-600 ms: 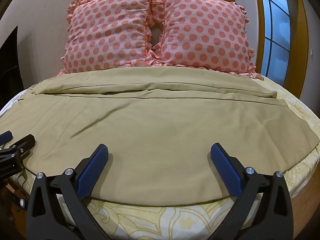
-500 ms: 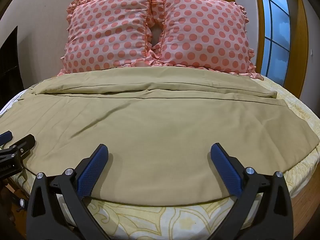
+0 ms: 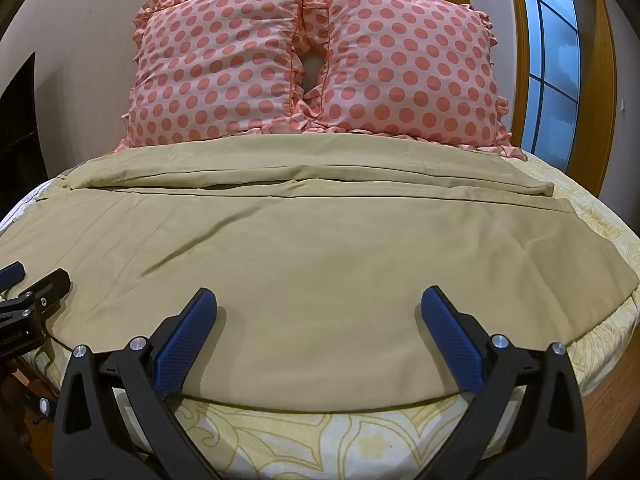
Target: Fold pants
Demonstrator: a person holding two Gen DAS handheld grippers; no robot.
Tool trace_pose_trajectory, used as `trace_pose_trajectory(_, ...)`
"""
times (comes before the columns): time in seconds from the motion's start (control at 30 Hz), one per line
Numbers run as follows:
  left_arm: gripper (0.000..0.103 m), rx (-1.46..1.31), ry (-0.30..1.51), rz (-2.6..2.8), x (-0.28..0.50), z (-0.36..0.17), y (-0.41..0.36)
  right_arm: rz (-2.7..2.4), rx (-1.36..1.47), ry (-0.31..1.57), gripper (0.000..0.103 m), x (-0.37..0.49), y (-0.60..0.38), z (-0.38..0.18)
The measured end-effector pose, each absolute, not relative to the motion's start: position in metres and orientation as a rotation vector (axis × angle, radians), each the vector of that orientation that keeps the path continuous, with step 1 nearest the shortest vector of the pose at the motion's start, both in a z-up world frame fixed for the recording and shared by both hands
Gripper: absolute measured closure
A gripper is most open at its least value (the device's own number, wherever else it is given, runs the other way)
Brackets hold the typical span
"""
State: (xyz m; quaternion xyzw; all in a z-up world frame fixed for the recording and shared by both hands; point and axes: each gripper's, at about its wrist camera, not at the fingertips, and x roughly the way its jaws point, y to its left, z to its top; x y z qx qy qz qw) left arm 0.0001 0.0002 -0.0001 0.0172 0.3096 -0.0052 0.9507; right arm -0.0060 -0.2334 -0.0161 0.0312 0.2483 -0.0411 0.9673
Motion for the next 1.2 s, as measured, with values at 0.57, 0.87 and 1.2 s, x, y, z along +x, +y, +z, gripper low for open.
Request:
trace_pose_trajectory(0.57, 0.002, 0.037, 0.594, -0.010, -0.0010, 0.0022, 0.0027, -0.084, 0.063, 0.496, 0.001, -0.0084, -0.2343, -0.0182)
trace_pose_trajectory(0.87, 0.002, 0.038, 0.582, -0.012, -0.0021, 0.0017, 0.0034, -0.085, 0.062, 0.490, 0.001, -0.0048, -0.2328, -0.0218)
trace_pose_trajectory(1.2, 0.002, 0.038, 0.581, -0.011, -0.0025, 0.0014, 0.0034, -0.086, 0.062, 0.486, 0.001, -0.0088, -0.2336, -0.0205)
